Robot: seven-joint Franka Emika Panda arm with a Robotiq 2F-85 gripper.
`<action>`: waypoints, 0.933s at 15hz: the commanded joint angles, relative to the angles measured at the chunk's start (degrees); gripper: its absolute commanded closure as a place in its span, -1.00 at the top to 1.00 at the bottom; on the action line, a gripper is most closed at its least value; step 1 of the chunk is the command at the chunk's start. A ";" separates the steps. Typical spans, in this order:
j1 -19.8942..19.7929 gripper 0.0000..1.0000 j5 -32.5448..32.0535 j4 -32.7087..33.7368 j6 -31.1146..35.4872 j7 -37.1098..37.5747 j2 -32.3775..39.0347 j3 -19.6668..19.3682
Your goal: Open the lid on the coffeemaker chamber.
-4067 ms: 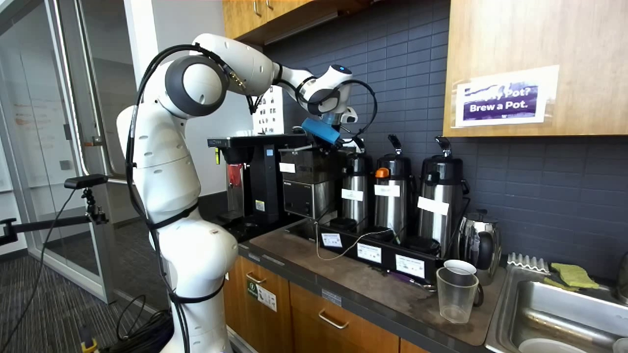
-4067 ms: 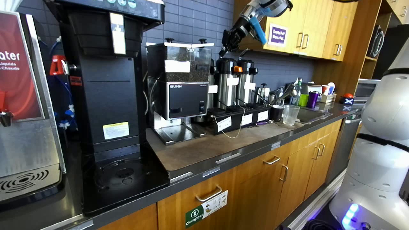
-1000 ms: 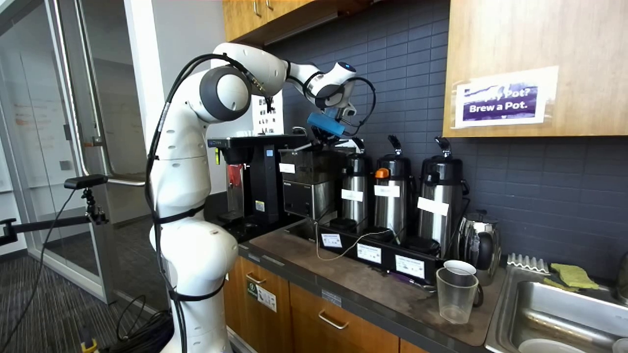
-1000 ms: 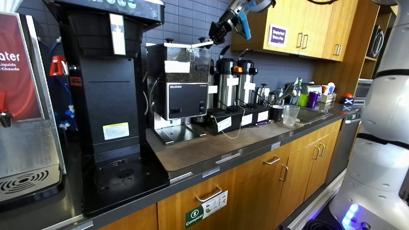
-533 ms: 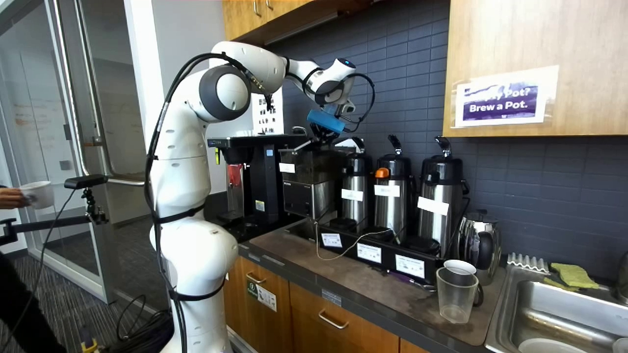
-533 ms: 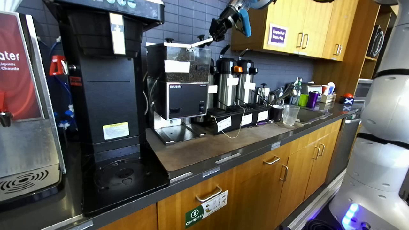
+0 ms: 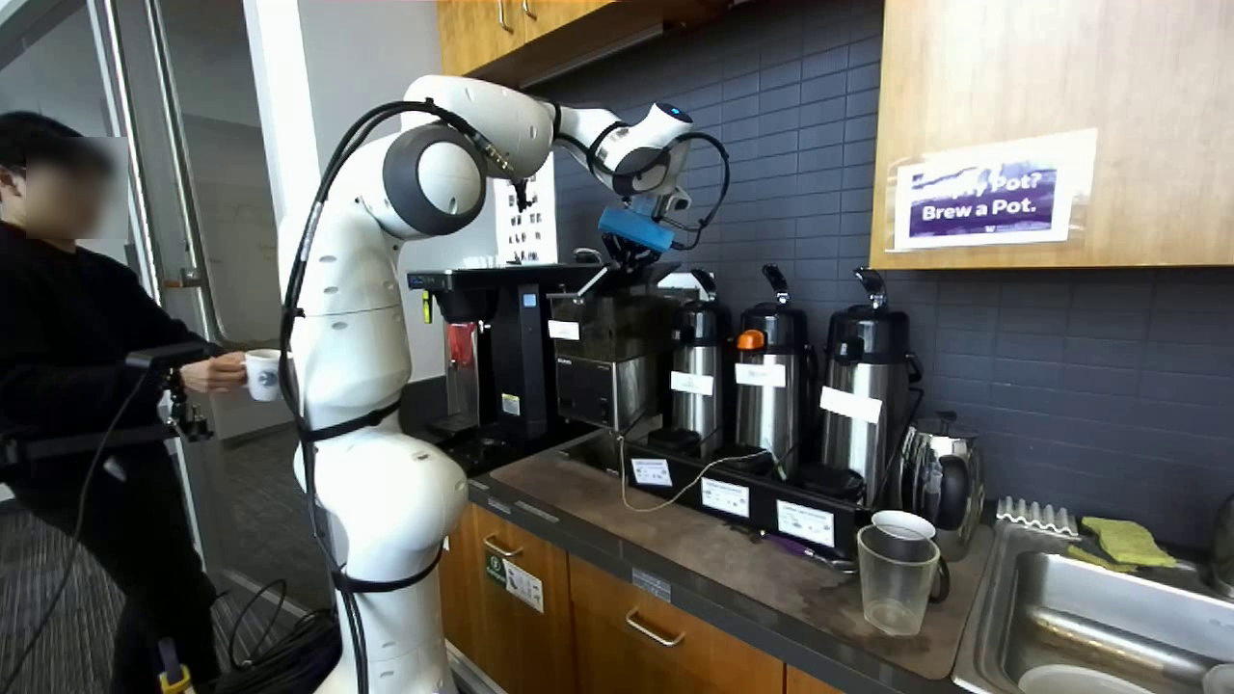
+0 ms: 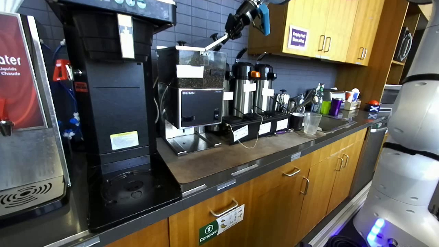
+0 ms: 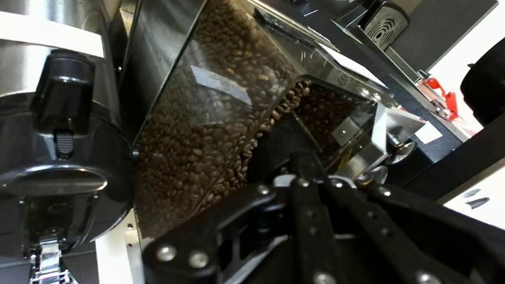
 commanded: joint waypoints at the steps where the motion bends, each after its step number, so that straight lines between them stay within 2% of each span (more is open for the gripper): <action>1: 0.16 -1.00 2.11 -0.38 -2.29 -1.71 -1.31 1.31; 14: 1.07 -1.00 5.28 -0.97 -2.94 -13.13 -1.25 2.99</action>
